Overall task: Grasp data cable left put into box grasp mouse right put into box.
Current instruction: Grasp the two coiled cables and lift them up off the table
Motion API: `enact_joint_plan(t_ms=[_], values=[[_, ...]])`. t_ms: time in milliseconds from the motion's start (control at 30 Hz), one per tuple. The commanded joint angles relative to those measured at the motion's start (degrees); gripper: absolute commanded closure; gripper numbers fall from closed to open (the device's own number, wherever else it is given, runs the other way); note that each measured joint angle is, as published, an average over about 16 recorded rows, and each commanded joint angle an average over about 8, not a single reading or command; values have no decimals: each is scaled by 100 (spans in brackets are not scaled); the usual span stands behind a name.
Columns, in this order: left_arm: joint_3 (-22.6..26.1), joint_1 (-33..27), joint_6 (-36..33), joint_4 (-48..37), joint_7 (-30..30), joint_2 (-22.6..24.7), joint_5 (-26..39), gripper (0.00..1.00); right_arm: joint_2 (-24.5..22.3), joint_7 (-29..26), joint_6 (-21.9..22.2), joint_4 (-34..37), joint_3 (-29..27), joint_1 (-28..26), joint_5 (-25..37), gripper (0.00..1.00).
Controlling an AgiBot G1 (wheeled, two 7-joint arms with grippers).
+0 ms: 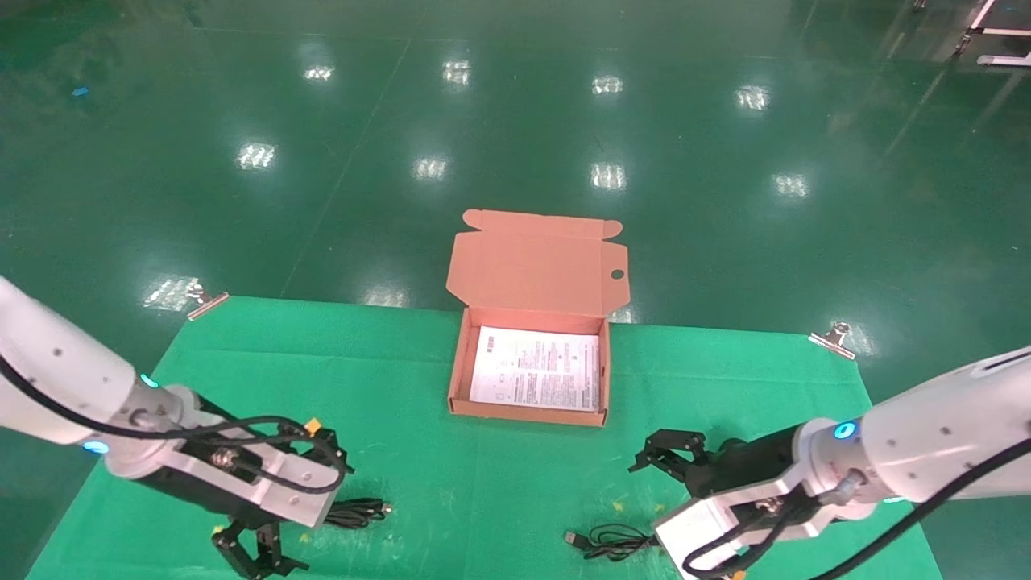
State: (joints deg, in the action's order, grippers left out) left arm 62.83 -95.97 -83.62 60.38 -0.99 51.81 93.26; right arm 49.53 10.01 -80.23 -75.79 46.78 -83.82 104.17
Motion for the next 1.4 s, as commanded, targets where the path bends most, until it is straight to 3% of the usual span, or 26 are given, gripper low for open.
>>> enact_joint_plan(t_ms=[33, 267, 467, 1067, 1100, 1333, 1400], values=[[69, 34, 127, -65, -12, 70, 194, 0, 73, -13, 114, 20, 81, 71, 212, 0], [248, 279, 645, -432, 68, 292, 709, 0, 294, -185, 537, 366, 268, 347, 790, 0], [274, 491, 1114, -935, 143, 424, 906, 0, 473, -208, 828, 874, 325, 549, 928, 0], [-11, 700, 1688, -3386, -528, 1139, 400, 0, 1313, 264, 1490, 3063, 340, 515, 911, 0], [-23, 702, 1707, -3481, -584, 1164, 380, 7, 1342, 299, 1523, 3141, 342, 508, 915, 12], [-76, 699, 1800, -3923, -829, 1264, 306, 95, 1456, 463, 1684, 3471, 330, 482, 907, 100], [-86, 698, 1813, -4001, -855, 1279, 296, 100, 1472, 488, 1705, 3523, 328, 481, 902, 100]])
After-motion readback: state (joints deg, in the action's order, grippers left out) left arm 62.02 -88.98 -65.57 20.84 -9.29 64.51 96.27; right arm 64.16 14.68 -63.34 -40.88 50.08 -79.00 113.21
